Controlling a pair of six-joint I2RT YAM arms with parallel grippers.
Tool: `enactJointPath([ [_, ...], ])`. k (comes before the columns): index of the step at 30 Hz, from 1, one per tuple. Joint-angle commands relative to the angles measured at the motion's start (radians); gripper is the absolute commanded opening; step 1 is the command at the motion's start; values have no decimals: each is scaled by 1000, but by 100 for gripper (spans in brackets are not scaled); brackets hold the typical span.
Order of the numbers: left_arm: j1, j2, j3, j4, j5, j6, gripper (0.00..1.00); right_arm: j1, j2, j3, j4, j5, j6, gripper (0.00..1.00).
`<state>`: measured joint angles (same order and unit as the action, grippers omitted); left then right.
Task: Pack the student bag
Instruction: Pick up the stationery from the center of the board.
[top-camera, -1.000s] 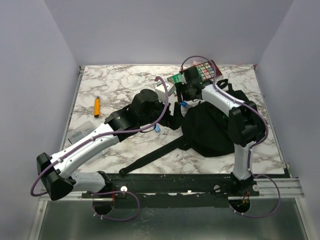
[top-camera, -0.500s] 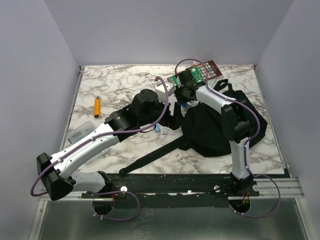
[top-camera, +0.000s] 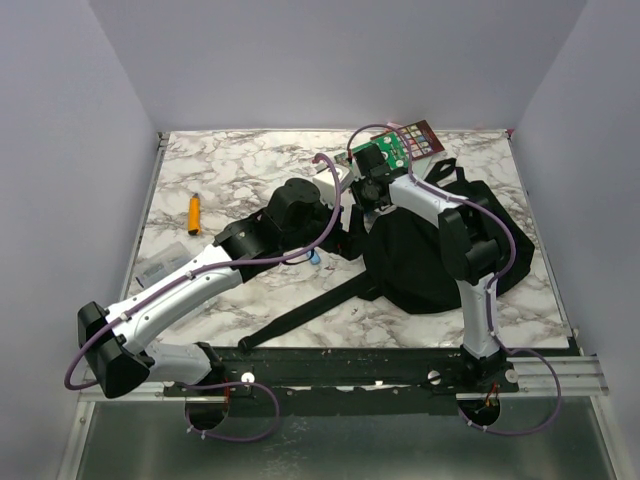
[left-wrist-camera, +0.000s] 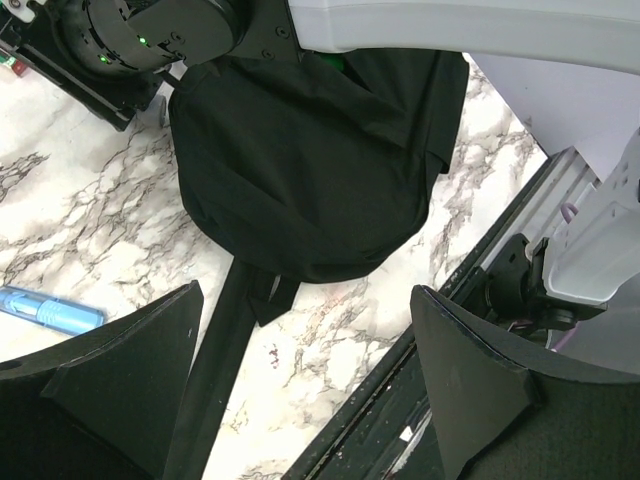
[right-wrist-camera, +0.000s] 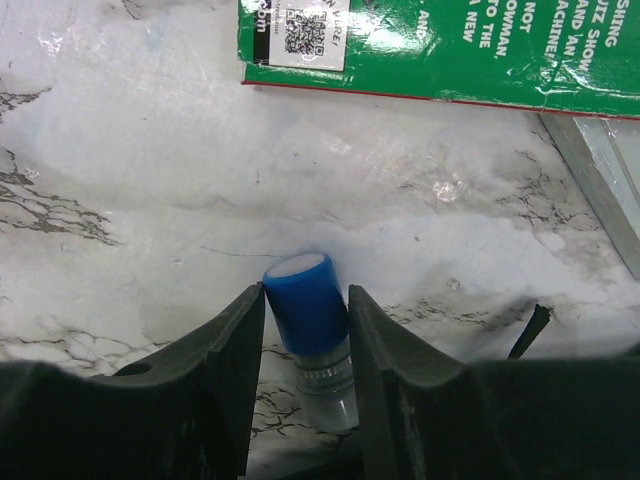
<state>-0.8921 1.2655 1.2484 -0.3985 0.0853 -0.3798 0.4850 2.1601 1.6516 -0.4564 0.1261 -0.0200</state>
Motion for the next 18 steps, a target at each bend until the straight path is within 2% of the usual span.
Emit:
enactJointPath([
  [1, -2, 9, -11, 14, 27, -5, 87, 6, 24, 5, 13, 31, -20, 45],
  [3, -3, 10, -10, 14, 30, -6, 87, 7, 33, 12, 7, 36, -27, 48],
  [7, -3, 11, -10, 14, 34, -8, 87, 10, 43, 16, 8, 31, -24, 48],
  [11, -4, 14, -9, 14, 43, -13, 87, 11, 36, 32, 12, 9, 4, 35],
  [13, -3, 16, -9, 15, 49, -16, 87, 12, 27, 48, 6, -2, 17, 25],
  [16, -3, 21, -9, 15, 58, -21, 87, 12, -6, 76, -8, 3, 86, 3],
  [18, -2, 23, -9, 15, 61, -22, 87, 12, -44, 83, -10, 17, 120, 1],
])
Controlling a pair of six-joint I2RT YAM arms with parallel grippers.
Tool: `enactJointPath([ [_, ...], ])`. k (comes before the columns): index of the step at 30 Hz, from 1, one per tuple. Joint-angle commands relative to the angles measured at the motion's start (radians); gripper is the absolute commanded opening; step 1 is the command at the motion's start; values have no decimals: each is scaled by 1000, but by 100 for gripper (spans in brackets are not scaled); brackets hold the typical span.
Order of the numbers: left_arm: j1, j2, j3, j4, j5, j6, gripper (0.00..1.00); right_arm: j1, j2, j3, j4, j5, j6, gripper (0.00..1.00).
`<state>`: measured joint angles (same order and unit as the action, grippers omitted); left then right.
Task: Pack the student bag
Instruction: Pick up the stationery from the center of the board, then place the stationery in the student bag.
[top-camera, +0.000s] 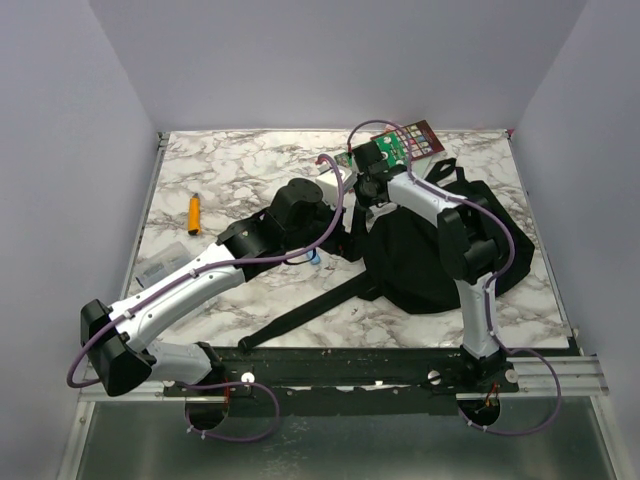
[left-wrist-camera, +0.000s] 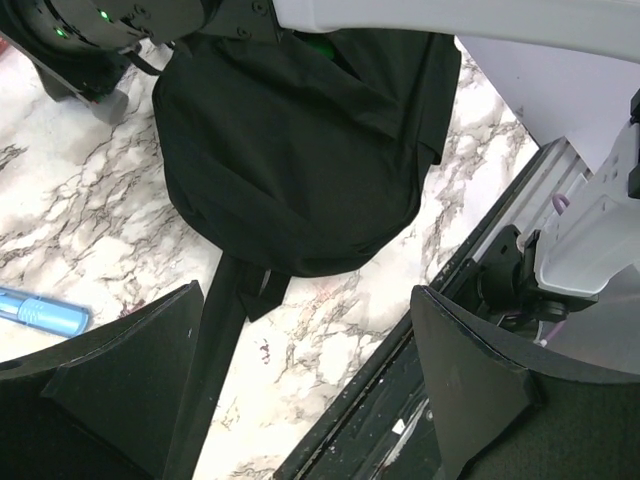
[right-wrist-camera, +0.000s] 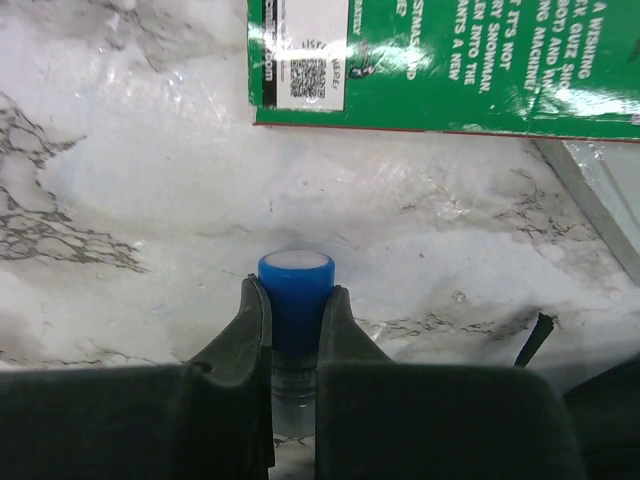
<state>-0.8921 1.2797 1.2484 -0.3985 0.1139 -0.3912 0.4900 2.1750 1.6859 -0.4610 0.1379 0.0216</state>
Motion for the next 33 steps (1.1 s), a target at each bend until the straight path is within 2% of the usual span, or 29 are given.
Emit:
enactJointPath([
  [1, -3, 10, -9, 15, 35, -11, 87, 7, -79, 51, -7, 19, 92, 1],
  [7, -3, 16, -9, 14, 53, -22, 87, -53, -267, -28, -8, 90, 204, 1],
  [13, -3, 21, -8, 16, 74, -34, 87, -229, -528, -337, 13, 288, 315, 1],
  [16, -3, 23, -8, 16, 89, -42, 87, -338, -627, -489, 47, 356, 306, 1],
  [20, -4, 33, -8, 20, 117, -58, 87, -389, -660, -579, 40, 421, 278, 0],
  [24, -4, 41, -11, 24, 127, -65, 87, -386, -644, -600, 23, 369, 269, 1],
  [33, -5, 43, -14, 25, 108, -55, 87, -298, -596, -630, 41, 395, 233, 1],
])
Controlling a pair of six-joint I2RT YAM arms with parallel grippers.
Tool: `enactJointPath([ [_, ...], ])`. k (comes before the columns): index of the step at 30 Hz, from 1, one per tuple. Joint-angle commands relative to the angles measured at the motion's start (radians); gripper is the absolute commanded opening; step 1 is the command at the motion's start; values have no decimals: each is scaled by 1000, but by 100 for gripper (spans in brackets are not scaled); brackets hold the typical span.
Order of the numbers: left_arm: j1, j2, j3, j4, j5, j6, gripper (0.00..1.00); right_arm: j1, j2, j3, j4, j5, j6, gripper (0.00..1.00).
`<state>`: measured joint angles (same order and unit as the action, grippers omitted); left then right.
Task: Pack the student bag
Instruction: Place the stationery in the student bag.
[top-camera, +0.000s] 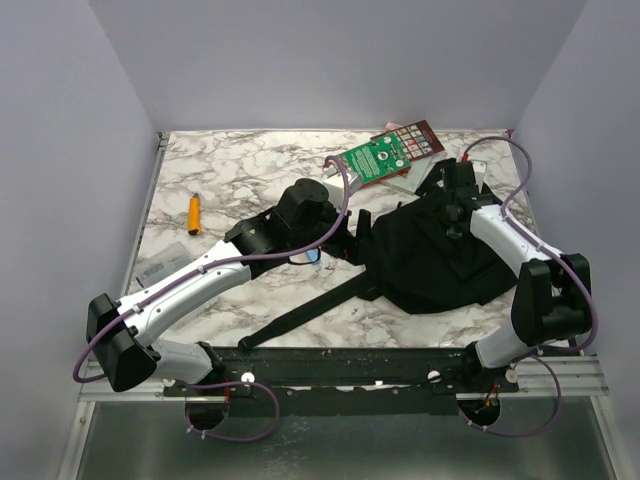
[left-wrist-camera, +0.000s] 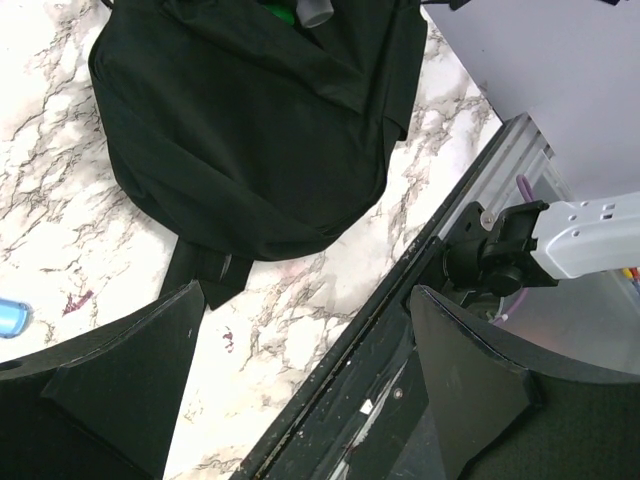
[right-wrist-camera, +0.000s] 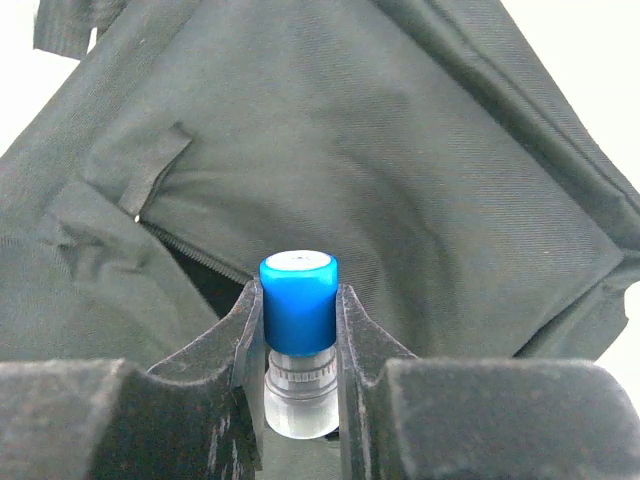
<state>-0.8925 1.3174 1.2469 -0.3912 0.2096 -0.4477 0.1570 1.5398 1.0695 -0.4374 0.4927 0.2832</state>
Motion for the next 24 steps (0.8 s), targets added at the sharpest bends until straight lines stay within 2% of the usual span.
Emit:
enactJointPath([
  [1, -5, 5, -13, 17, 13, 1, 87, 39, 54, -10, 15, 52, -33, 1],
  [17, -5, 16, -11, 16, 14, 2, 87, 134, 166, 35, -152, 348, 23, 1],
  [21, -6, 15, -9, 16, 33, -5, 87, 171, 181, 35, -185, 345, 15, 1],
  [24, -5, 21, -8, 15, 35, -6, 87, 207, 188, 18, -171, 273, -5, 1],
])
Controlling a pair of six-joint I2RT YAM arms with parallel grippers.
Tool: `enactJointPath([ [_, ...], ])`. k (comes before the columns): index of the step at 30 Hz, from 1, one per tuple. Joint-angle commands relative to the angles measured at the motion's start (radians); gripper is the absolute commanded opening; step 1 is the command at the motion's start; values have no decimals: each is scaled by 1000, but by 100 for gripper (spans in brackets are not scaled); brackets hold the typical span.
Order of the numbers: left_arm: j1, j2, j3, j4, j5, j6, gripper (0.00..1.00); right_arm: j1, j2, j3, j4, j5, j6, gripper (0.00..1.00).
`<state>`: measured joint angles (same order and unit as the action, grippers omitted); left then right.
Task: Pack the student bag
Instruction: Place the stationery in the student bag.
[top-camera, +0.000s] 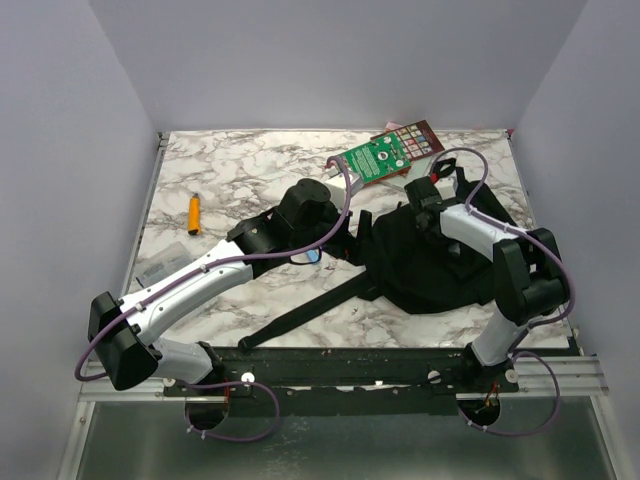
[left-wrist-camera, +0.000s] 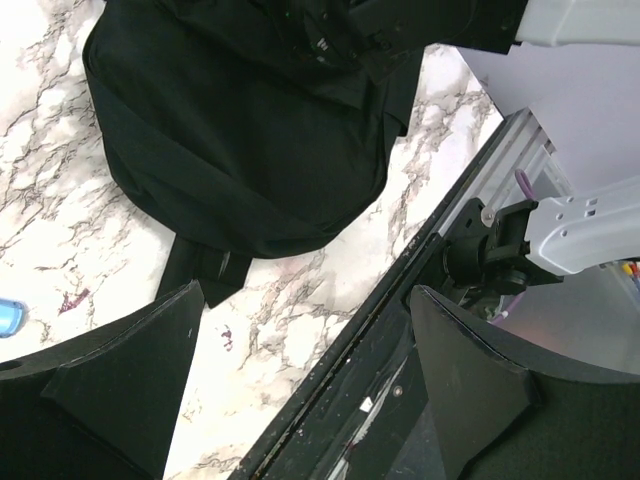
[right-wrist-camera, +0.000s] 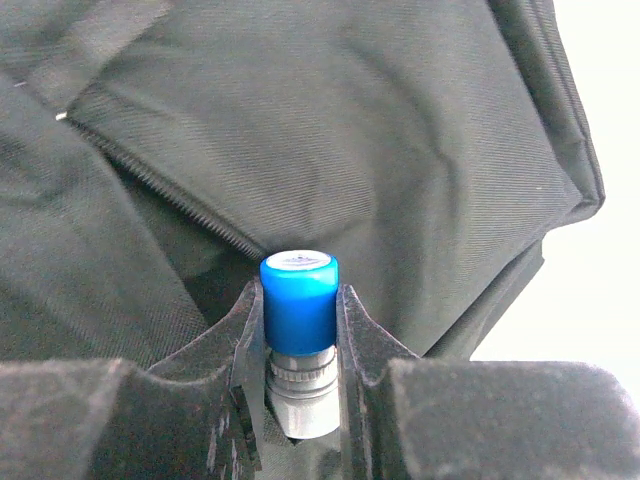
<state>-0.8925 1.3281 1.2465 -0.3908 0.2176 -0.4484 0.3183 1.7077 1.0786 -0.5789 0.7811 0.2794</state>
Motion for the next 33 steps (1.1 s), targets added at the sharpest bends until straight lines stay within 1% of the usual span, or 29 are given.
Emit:
enactJointPath([
  [1, -6, 12, -7, 14, 35, -9, 87, 57, 12, -4, -9, -45, -7, 1],
  [4, -5, 14, -9, 16, 38, -12, 87, 59, -37, -28, 49, -164, -16, 1],
  [6, -5, 19, -9, 14, 32, -10, 87, 60, -66, -40, 80, -226, -20, 3],
  [11, -5, 23, -8, 14, 32, -9, 87, 59, -72, -41, 89, -294, -62, 9],
  [15, -5, 27, -9, 17, 46, -13, 87, 60, -66, -39, 93, -348, -107, 11],
  [22, -5, 91, -12, 25, 58, -24, 87, 58, -64, -38, 134, -590, -156, 10],
  [24, -5, 105, -13, 25, 56, -26, 87, 59, -78, -52, 175, -658, -167, 17],
  [25, -6, 110, -12, 25, 61, -28, 87, 59, -75, -58, 191, -668, -169, 18],
  [27, -5, 113, -14, 28, 69, -35, 87, 59, -52, -45, 179, -650, -167, 18],
  [30, -5, 110, -19, 32, 64, -37, 87, 59, -25, -36, 171, -555, -158, 19],
  [31, -6, 110, -20, 34, 61, -36, 87, 59, -22, -33, 169, -530, -161, 20],
  [33, -6, 109, -21, 36, 60, -37, 87, 58, -24, -34, 174, -494, -155, 32],
])
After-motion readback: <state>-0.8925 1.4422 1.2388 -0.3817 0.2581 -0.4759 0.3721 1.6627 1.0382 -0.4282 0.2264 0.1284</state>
